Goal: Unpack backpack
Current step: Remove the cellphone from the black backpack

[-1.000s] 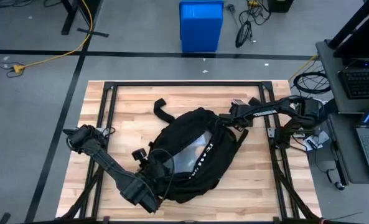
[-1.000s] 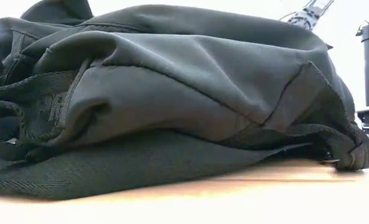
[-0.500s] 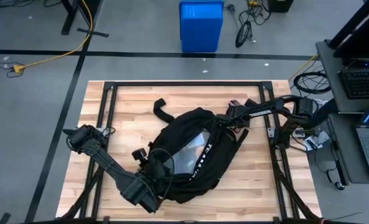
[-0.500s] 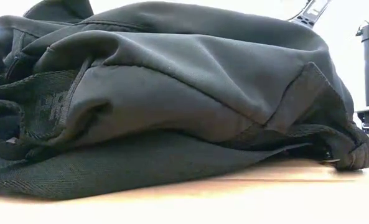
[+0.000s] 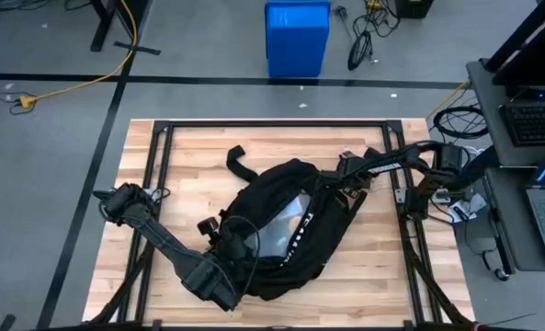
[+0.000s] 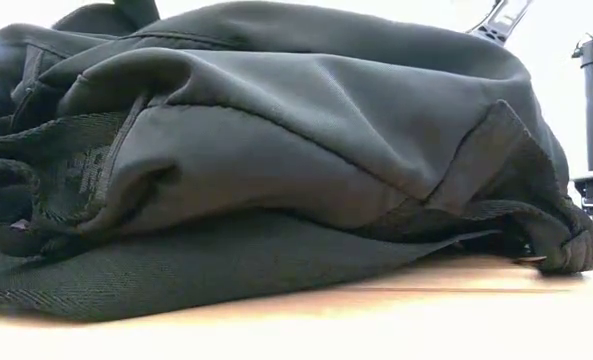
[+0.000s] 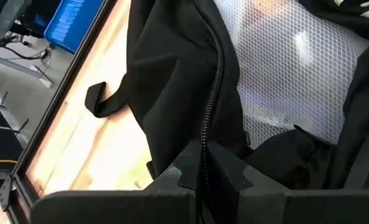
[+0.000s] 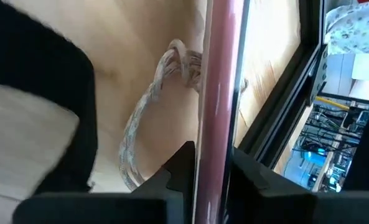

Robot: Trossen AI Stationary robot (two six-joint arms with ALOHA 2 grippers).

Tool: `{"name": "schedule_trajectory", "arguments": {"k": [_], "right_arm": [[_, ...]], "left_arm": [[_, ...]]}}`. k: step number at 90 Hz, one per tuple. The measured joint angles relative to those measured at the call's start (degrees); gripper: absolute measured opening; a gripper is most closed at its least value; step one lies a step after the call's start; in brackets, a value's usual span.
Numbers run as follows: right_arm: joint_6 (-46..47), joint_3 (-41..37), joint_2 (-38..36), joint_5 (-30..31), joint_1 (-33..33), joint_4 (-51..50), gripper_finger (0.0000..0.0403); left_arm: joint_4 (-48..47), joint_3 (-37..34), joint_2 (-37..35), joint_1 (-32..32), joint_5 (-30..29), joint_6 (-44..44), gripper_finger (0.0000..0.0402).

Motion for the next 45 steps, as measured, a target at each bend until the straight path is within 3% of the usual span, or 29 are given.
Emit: {"name": "schedule_trajectory", "arguments": {"k": [18,45], "right_arm": [[0.4,-0.3,0.0,-0.4,-0.3,0.1,0.007],[0.7,0.1,-0.1,0.8,-0.2,-0.5,0.0143]], "left_arm": [[0.5,0.0,0.0,0.2,0.0,0.0,0.0008],[0.5,0.0,0.0,0.2,0.0,0.4,0.0008]]}}
